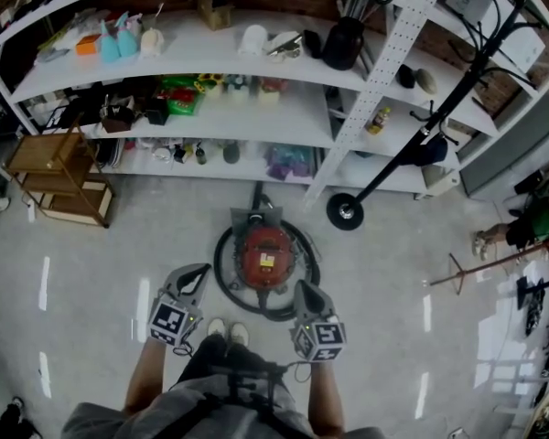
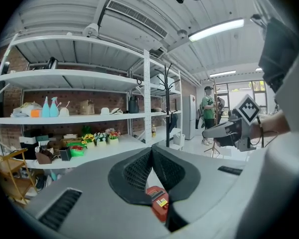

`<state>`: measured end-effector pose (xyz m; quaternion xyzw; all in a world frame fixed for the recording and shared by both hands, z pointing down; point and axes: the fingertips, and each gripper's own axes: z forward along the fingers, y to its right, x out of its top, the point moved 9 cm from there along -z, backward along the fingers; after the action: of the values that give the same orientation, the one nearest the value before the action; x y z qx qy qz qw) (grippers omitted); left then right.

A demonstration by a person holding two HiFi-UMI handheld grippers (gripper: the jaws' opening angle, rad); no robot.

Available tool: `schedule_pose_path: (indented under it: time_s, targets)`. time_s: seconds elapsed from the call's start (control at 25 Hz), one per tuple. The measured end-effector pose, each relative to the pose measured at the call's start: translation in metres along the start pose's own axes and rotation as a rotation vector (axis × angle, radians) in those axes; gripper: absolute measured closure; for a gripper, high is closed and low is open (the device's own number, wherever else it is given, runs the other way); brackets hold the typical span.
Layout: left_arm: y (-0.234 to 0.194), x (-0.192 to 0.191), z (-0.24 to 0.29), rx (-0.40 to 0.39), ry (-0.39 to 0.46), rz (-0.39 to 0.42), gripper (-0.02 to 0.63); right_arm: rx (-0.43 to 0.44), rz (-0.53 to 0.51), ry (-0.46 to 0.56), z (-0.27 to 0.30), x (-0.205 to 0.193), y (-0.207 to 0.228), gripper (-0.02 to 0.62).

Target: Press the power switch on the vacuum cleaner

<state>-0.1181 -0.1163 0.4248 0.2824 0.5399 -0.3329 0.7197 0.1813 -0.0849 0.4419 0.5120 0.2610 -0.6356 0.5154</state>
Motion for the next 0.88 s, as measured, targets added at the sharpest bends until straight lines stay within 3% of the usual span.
schedule_pose_path:
  time_s: [0.36, 0.52, 0.88]
  targets:
    - [-0.016, -0.02, 0.028, -0.058, -0.052, 0.0, 0.598, -0.034, 0.033, -0.037, 0.024, -0.009, -0.003, 0.583]
    - [-0.021, -0.034, 0.039, -0.067, -0.085, 0.036, 0.598, -0.035, 0.044, -0.057, 0.038, -0.025, -0.005, 0.583]
    - [-0.026, -0.079, 0.058, -0.121, -0.141, 0.006, 0.598, -0.058, 0.071, -0.119, 0.064, -0.065, -0.001, 0.583]
